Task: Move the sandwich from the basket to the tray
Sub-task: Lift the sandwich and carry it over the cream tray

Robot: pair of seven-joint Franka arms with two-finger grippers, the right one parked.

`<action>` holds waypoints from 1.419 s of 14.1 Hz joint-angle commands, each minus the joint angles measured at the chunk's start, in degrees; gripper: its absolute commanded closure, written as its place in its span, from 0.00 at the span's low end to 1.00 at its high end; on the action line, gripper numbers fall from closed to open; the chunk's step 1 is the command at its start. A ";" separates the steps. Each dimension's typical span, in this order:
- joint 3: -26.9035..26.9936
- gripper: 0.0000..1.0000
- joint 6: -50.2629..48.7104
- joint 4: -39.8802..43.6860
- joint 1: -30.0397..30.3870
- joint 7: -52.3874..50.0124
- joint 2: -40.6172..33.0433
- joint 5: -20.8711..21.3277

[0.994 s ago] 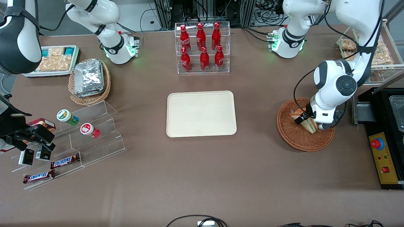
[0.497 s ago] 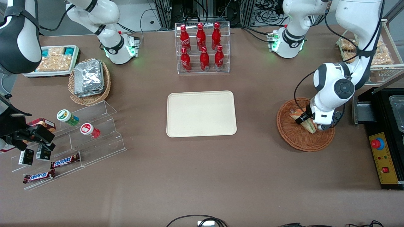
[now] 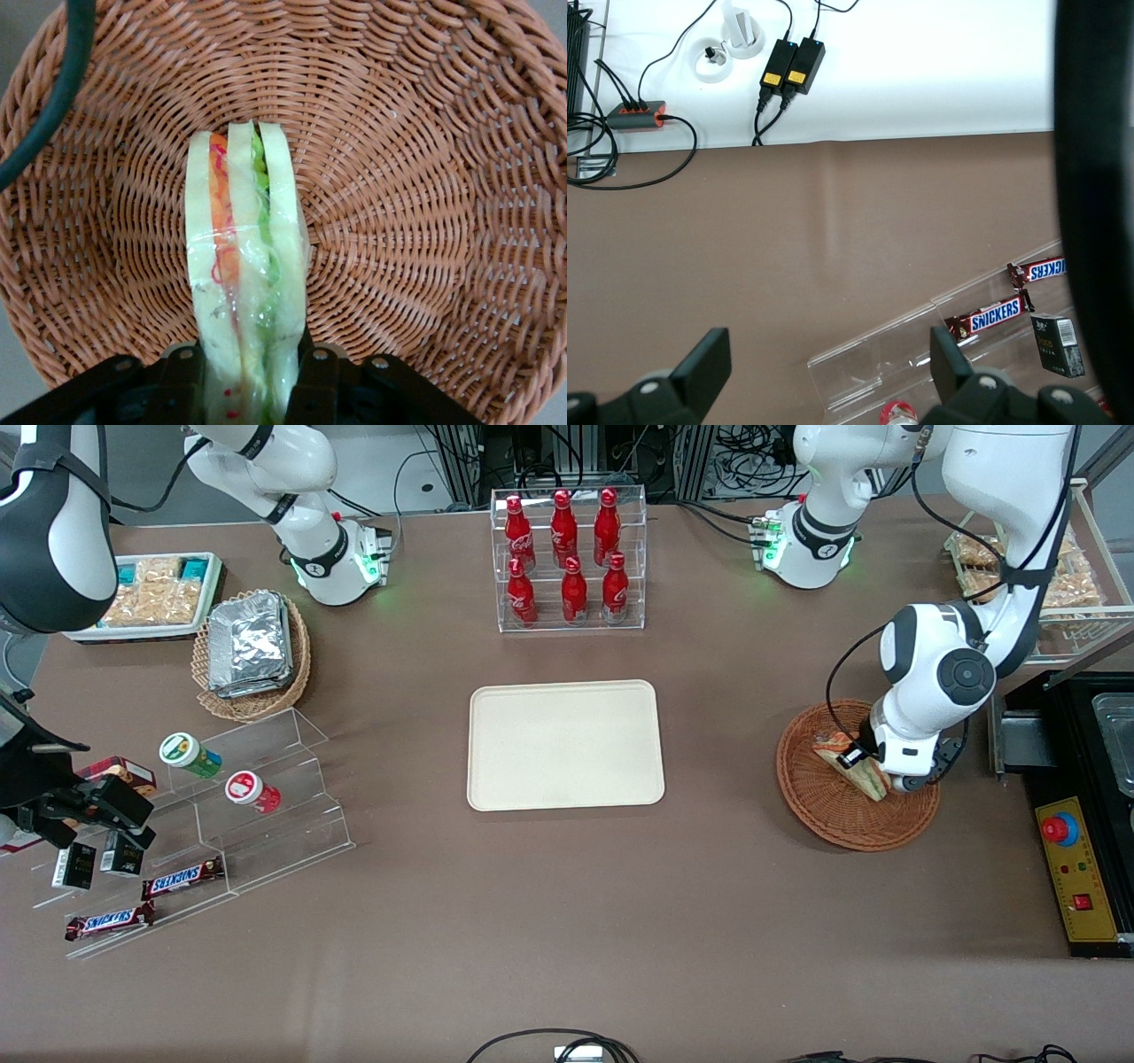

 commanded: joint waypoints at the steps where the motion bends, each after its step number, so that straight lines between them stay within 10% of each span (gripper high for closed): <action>1: -0.06 1.00 -7.03 1.99 -0.15 -0.60 -4.63 2.56; 7: -3.04 1.00 -23.84 12.89 -1.21 7.04 -8.77 3.63; 20: -26.76 1.00 -20.61 18.44 -1.65 13.38 -5.62 2.84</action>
